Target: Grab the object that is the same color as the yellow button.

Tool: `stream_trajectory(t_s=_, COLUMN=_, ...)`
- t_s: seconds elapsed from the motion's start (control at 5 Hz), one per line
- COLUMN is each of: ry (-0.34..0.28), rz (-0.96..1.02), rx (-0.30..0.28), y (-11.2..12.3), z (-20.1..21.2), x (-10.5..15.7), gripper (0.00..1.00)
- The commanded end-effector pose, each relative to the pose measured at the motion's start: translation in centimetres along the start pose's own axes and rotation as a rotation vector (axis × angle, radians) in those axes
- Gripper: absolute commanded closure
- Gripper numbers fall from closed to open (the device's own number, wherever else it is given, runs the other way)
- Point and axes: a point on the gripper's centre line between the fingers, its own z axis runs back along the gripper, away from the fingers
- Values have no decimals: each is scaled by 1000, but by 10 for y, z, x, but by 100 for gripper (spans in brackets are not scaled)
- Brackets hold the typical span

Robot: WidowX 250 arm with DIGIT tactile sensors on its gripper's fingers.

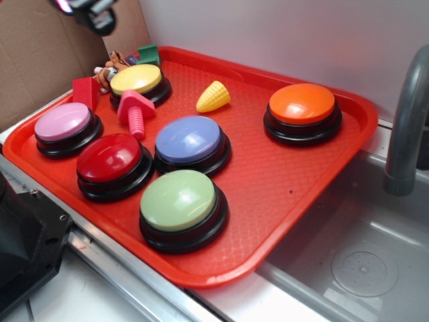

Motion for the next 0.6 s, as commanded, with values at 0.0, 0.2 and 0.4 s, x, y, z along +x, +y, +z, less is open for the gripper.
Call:
stream_trajectory(t_s=0.0, ry=-26, rz=175, rx=-8, y=-1, z=-53, x=40, gripper=0)
stream_trajectory(t_s=0.2, ry=-28, rz=153, rx=-79, y=-4, z=-83, x=56, gripper=0)
stream_trajectory(t_s=0.4, ry=4, rz=109, rx=-47, y=-5, z=-103, x=68, gripper=0)
